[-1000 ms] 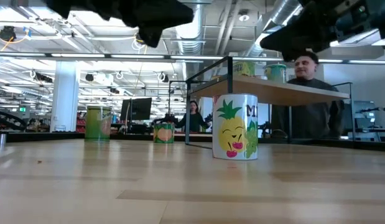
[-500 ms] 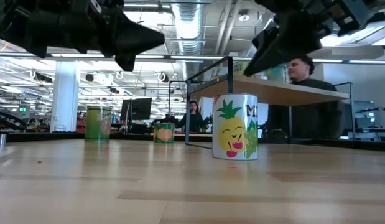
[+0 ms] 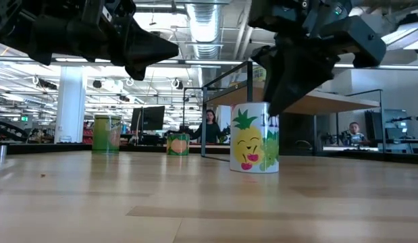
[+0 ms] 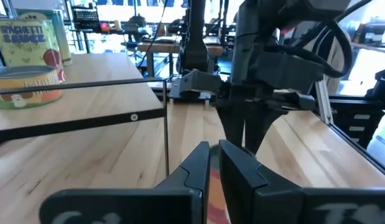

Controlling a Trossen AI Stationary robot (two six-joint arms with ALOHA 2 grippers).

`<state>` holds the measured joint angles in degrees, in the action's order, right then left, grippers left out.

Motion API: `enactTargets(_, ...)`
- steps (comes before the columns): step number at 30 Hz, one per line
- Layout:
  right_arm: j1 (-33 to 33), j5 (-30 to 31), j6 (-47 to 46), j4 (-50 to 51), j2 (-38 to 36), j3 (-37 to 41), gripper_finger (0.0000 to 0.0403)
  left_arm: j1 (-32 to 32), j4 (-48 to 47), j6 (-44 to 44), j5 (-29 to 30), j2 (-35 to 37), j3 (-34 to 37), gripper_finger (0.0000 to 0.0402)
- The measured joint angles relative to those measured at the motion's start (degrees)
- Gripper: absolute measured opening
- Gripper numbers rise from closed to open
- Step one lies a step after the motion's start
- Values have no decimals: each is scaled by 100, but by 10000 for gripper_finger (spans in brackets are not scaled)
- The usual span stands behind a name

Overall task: Pick and place cans onto a shelf
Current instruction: Put the canned mix fruit on the shelf

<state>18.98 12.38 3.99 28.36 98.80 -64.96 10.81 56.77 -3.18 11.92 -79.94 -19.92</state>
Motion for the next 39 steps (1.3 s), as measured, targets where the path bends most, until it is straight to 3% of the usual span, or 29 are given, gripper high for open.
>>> enactTargets(8,1,-115,43,627,72,-418,11,0,-89,-2,4,0,0,23)
enactTargets(16,88,-878,-567,1569,-706,-976,8,0,-265,-26,9,-4,0,23)
enactTargets(21,195,-781,-1100,2479,-1408,-1523,10,0,-254,-37,11,-4,0,23)
enactTargets(24,74,-371,-1360,2994,-1736,-1790,14,0,-249,-39,23,-4,0,23)
enactTargets(29,-655,289,-1405,3614,-2038,-1981,11,0,-225,-44,46,-4,0,23)
enactTargets(34,-1862,254,-1162,3993,-2067,-1983,15,0,-225,-48,52,-4,0,23)
enactTargets(39,-2852,-240,-796,3870,-1938,-1981,15,0,-225,-52,55,-4,0,23)
